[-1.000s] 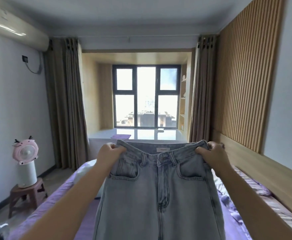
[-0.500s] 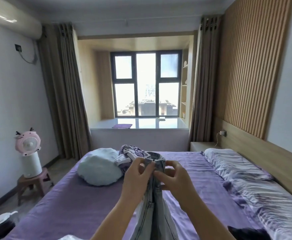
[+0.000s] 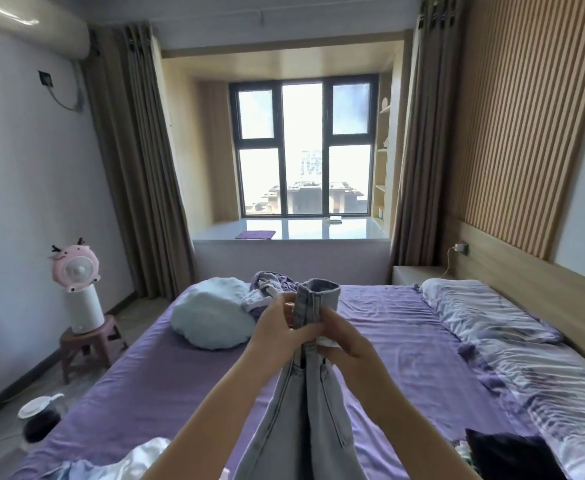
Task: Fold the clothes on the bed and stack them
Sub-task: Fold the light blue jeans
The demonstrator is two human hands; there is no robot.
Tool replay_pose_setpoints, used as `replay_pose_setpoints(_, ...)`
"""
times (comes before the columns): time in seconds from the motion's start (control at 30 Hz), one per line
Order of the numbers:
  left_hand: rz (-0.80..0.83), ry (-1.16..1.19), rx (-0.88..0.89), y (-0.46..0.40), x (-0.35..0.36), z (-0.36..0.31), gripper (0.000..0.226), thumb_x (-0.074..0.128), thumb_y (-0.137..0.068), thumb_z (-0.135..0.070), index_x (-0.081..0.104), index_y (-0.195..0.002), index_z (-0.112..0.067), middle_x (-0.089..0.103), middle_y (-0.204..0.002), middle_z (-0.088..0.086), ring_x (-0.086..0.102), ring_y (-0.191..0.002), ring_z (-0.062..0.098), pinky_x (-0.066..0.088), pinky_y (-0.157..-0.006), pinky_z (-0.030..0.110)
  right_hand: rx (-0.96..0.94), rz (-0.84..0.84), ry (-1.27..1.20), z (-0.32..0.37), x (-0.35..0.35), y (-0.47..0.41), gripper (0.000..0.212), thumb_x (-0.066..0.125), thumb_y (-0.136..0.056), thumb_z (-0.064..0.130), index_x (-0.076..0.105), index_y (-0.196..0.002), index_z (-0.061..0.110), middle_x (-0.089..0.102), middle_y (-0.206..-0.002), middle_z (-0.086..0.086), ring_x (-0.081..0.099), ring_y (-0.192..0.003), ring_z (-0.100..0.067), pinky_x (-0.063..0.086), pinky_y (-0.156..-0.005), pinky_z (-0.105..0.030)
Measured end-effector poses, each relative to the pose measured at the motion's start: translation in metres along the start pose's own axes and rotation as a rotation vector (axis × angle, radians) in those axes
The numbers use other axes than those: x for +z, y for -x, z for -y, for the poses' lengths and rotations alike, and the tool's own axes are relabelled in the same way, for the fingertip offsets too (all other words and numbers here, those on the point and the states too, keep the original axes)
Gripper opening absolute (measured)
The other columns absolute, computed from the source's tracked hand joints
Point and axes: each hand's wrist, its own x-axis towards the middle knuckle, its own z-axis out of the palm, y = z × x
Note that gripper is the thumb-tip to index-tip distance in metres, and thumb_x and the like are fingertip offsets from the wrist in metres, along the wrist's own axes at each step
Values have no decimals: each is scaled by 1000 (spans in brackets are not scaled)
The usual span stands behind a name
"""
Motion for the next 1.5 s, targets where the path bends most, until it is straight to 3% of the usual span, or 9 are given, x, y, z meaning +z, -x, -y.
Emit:
replay_pose_setpoints(0.1,-14,-50,68,-10,-3,-8,35,71,-79,0,59,-107,-17,65,-86,-11,61,-74,-4,46,-67,8,-41,52,-91,-2,-13,-7,64,44,-81,-27,52,-127,16,62,-123,5,56,-118,-7,45,-101,-28)
replay_pose_setpoints(0.23,6,18,172,-24,-18,-38,33,63,-82,0,64,-105,-24,71,-91,-11,65,-88,9,52,-80,18,-38,-197,-17,-3,-44,-28,55,67,-84,1,47,-126,31,52,-129,10,46,-126,-11,44,-93,-24)
replay_pose_setpoints(0.4,116,236,284,-48,-45,-100,39,55,-78,-11,73,-98,-40,73,-94,-5,68,-86,12,57,-77,28,23,-45,-200,11,-80,-56,105,82,-62,31,20,-147,37,46,-143,5,42,-132,-8,43,-100,-30)
replay_pose_setpoints(0.6,84,299,348,-72,-64,-137,35,51,-85,-12,74,-104,-31,72,-103,2,67,-97,20,55,-84,37,-113,-94,-188,67,-93,-81,56,88,-51,42,72,-101,23,72,-106,-5,67,-102,-26,54,-80,-32)
replay_pose_setpoints(0.9,-38,164,165,-74,-68,-115,33,66,-87,-32,54,-118,-29,65,-113,-7,65,-97,6,53,-70,17,-75,-81,-198,86,-68,-83,45,86,-59,38,73,-98,17,74,-97,-6,71,-90,-24,56,-71,-31)
replay_pose_setpoints(1.07,-114,207,57,-62,-59,-84,36,71,-85,-15,60,-117,-6,68,-113,11,64,-104,27,50,-96,45,7,-85,-130,59,-59,-67,51,85,-55,39,70,-98,16,75,-93,-2,71,-88,-21,56,-69,-29)
replay_pose_setpoints(1.27,-93,324,15,-59,-39,-63,26,65,-88,-11,62,-114,-7,67,-112,14,64,-104,30,52,-92,43,137,-23,-48,15,-74,-38,57,87,-62,30,61,-111,24,70,-106,3,67,-97,-14,55,-83,-32)
replay_pose_setpoints(1.4,-116,313,-52,-57,-27,-49,10,67,-87,-10,66,-97,-12,71,-98,9,66,-96,30,53,-90,44,196,-65,-52,-15,-72,-15,36,80,-73,11,62,-103,19,71,-96,4,69,-83,-6,54,-67,-20)
replay_pose_setpoints(1.5,-167,336,-152,-54,-27,-33,30,69,-86,-12,61,-113,0,67,-111,18,63,-105,36,51,-93,48,150,-156,-22,-22,-65,-10,28,79,-73,9,66,-96,21,71,-89,7,67,-77,-3,50,-62,-15)
